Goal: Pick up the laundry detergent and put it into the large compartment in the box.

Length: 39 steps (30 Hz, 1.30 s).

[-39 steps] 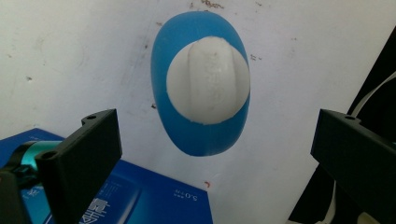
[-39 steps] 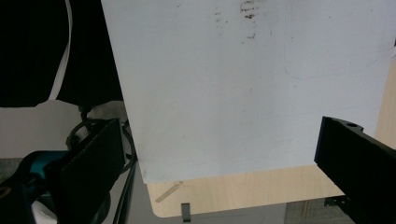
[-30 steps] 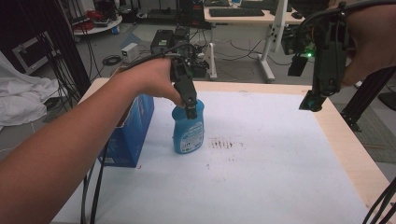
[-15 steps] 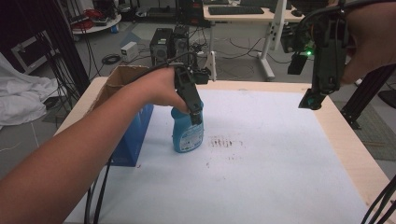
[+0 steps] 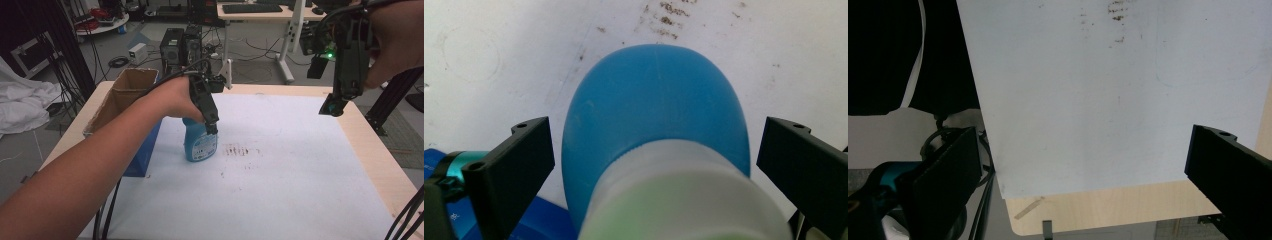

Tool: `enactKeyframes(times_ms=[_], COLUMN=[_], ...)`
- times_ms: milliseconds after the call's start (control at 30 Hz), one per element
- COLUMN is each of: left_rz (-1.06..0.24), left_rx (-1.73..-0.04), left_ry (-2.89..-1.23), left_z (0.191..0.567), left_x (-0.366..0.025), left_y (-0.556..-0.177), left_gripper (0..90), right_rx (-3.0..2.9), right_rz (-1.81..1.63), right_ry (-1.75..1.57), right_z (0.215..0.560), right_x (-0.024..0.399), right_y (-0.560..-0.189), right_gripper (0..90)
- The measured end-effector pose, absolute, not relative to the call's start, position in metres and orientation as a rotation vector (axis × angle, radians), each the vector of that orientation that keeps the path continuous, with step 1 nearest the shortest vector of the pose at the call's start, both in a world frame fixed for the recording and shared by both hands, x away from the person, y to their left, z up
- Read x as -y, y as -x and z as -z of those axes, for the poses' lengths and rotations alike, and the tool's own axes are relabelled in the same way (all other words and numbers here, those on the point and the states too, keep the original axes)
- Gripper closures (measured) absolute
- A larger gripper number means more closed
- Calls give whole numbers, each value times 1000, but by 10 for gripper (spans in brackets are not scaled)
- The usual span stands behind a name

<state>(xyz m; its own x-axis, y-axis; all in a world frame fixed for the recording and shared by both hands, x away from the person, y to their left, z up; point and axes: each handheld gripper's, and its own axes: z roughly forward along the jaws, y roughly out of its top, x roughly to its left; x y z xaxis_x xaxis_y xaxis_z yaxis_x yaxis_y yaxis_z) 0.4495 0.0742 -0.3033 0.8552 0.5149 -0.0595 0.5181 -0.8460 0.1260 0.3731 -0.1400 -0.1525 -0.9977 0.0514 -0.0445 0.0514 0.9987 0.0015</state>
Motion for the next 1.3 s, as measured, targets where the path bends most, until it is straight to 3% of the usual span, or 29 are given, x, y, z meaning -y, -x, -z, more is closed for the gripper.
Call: enactKeyframes(times_ms=[267,367,700,1300], left_rz=[5,36,30,42], left_rx=[-849,-838,-854,-838], left_ry=[-2872,-2877,-2881,-2894], left_z=[303,303,304,304], left_x=[-74,-74,-73,-74], left_y=[-450,-450,-450,-450], left_gripper=[18,74,84,212], right_rx=[-3100,-3101,-3102,-3104], right_rz=[0,-2,-7,-5], right_ry=[-78,-85,-85,-94], right_z=[154,155,156,158], right_x=[140,140,142,143], right_y=[-374,-374,-374,-376], right_gripper=[10,10,10,10])
